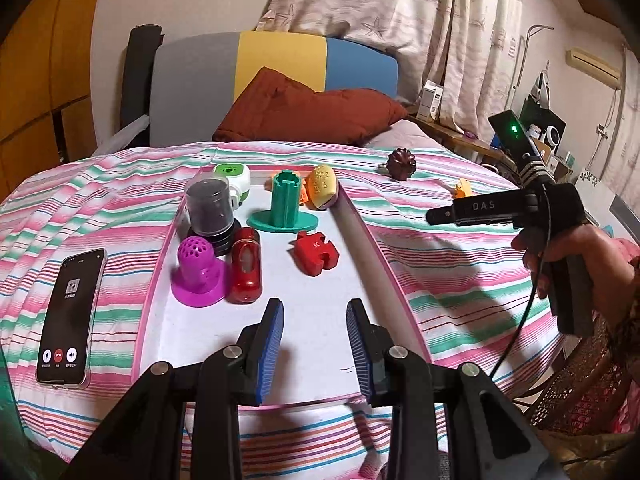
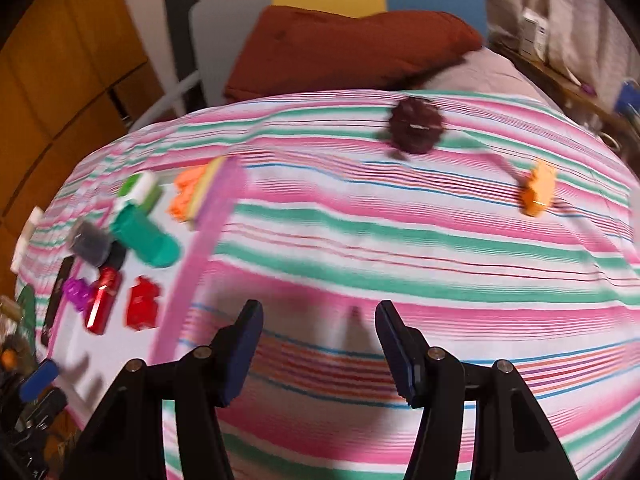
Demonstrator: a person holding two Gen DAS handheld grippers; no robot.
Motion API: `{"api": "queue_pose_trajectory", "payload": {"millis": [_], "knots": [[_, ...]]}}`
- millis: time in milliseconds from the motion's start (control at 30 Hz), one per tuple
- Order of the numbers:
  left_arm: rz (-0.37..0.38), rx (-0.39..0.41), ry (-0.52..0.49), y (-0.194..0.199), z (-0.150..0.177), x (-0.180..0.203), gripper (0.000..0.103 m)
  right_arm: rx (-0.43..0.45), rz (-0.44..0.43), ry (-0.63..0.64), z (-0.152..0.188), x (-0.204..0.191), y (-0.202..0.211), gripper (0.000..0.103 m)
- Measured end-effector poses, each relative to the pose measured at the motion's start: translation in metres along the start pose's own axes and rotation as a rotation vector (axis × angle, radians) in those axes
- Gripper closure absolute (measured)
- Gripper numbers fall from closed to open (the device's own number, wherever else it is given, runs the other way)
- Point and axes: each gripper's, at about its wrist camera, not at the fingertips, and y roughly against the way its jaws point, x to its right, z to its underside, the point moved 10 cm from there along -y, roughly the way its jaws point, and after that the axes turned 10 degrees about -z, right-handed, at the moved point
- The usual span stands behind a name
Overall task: Organize rigid objects
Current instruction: 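Grasp the yellow-orange toy with right tool and lift it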
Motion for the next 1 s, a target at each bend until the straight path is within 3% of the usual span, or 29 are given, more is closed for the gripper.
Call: {"api": "queue_pose_trajectory", "payload": {"millis": [267,400,567,700,833,933,967,1000], "knots": [[0.006,-0.024,-0.037,0.001,-0.005,0.018,0.071,0.03,0.092,-0.085,-0.026,0.083,0.015,0.044],[0.015,-0.028,-0.045,0.004,-0.011,0.03,0.071,0.104,0.118,-0.17,-0.048,0.134,0.026,0.044],[0.037,-0.044,-0.074,-0.003,-0.02,0.052,0.071,0.222,0.117,-0.369,-0.069,0.202,0.039,0.044],[0.061,-0.071,-0.084,-0.01,-0.026,0.071,0.071,0.254,0.11,-0.41,-0.084,0.227,0.038,0.044],[0.062,-0.094,-0.085,-0.022,-0.034,0.089,0.071,0.232,0.048,-0.405,-0.097,0.23,0.019,0.044],[0.069,-0.105,-0.09,-0.029,-0.042,0.102,0.071,0.162,0.032,-0.403,-0.095,0.225,-0.005,0.045],[0.072,-0.104,-0.093,-0.032,-0.047,0.108,0.071,0.142,0.039,-0.394,-0.094,0.224,-0.011,0.047],[0.075,-0.103,-0.096,-0.035,-0.05,0.113,0.071,0.119,0.049,-0.384,-0.091,0.224,-0.017,0.058]]}}
